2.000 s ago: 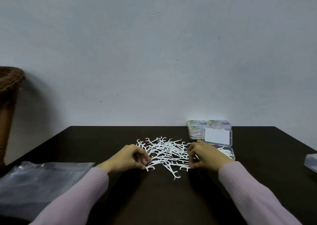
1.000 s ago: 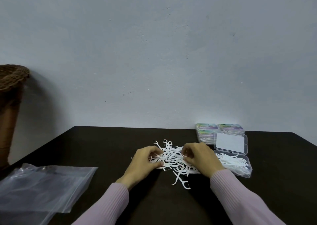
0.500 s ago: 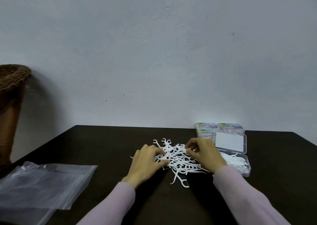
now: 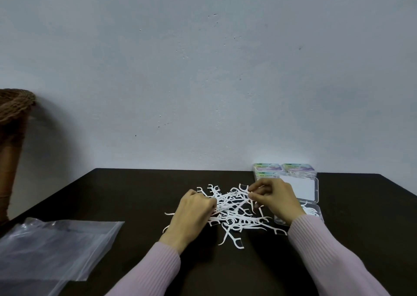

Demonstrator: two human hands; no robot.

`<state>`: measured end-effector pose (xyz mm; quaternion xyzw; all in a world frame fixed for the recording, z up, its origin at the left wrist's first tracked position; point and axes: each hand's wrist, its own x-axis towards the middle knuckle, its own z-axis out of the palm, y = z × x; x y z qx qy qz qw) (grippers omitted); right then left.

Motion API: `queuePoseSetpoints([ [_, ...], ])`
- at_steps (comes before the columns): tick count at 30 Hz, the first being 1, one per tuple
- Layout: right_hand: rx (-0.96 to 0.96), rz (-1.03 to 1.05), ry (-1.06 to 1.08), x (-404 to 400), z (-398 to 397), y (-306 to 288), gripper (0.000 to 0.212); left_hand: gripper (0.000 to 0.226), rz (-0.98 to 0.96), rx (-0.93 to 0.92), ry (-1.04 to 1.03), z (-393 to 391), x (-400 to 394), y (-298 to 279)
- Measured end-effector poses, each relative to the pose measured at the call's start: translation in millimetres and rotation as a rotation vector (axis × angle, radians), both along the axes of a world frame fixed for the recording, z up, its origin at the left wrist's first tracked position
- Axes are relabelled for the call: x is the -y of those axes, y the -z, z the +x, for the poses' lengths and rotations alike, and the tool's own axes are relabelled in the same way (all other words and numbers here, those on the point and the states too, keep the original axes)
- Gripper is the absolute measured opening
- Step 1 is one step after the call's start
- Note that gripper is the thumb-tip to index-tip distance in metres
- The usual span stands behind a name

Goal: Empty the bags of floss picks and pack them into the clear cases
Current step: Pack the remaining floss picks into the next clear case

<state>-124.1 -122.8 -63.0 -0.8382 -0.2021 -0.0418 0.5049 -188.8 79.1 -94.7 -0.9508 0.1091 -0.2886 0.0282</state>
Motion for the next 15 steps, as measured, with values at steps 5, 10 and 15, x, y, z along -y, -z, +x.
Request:
queuePoseSetpoints([
  [5,-0.034,0.057,0.013,16.7,0.7,-4.2,0.008,0.029,0.089,0.111,0.033,0.0,2.5,-1.6],
  [10,-0.039,0.09,0.04,34.3,3.4,-4.9,0.009,0.02,-0.074,0.244,0.071,-1.8,5.2,-4.7],
  [15,-0.046,0.199,0.098,50.5,4.5,-7.2,0.014,0.015,-0.381,0.295,0.098,-5.4,15.2,-13.8],
])
